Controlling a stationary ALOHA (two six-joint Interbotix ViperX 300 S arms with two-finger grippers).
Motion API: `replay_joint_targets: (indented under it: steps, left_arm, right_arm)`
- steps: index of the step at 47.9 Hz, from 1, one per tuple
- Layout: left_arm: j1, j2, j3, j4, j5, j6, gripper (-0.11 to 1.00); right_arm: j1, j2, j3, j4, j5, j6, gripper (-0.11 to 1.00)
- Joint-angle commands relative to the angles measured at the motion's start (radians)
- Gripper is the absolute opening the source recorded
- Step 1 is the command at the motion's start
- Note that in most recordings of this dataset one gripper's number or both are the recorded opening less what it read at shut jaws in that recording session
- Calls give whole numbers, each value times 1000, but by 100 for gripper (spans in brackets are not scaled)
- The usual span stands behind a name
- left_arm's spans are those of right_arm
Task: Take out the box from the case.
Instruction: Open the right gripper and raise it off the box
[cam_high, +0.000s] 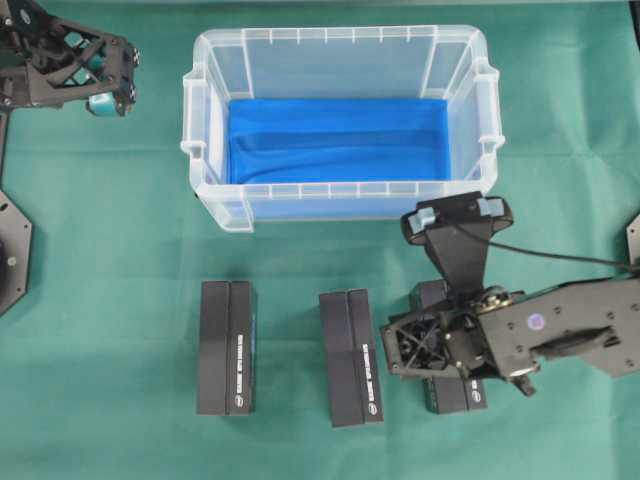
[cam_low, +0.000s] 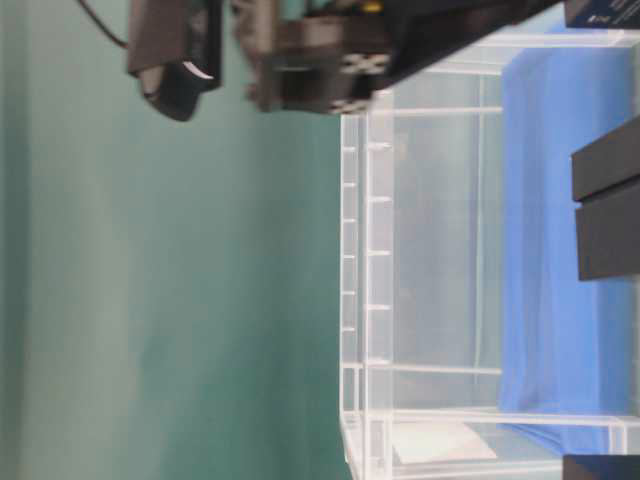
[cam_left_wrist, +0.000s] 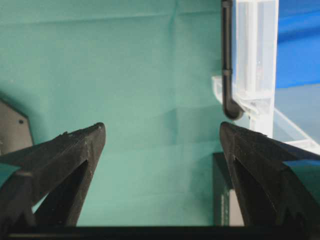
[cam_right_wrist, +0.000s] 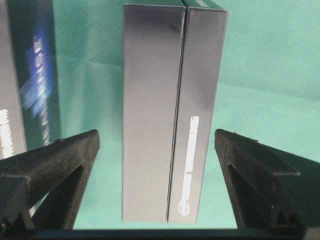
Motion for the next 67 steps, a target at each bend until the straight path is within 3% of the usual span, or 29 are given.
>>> replay_joint_targets:
  steps: [1,22,40,52,67]
  left_arm:
    - [-2,-14,-12,3,-3,2,94]
    - [-2,-15,-12,3,-3,2,94]
    - [-2,-15,-12,3,-3,2,94]
    - [-3,-15,-11,3,-2,0,94]
    - [-2,-32,6,3,2,-11,94]
  right_arm:
    - [-5,-52,-43,-9,37,0,93]
    - [-5,-86,-213,-64,215,-20,93]
    - [-5,-87,-224,-81,241,-31,93]
    - [5,-146,-164,-78,244,-17,93]
    - [40,-310,-2,-77,242,21,93]
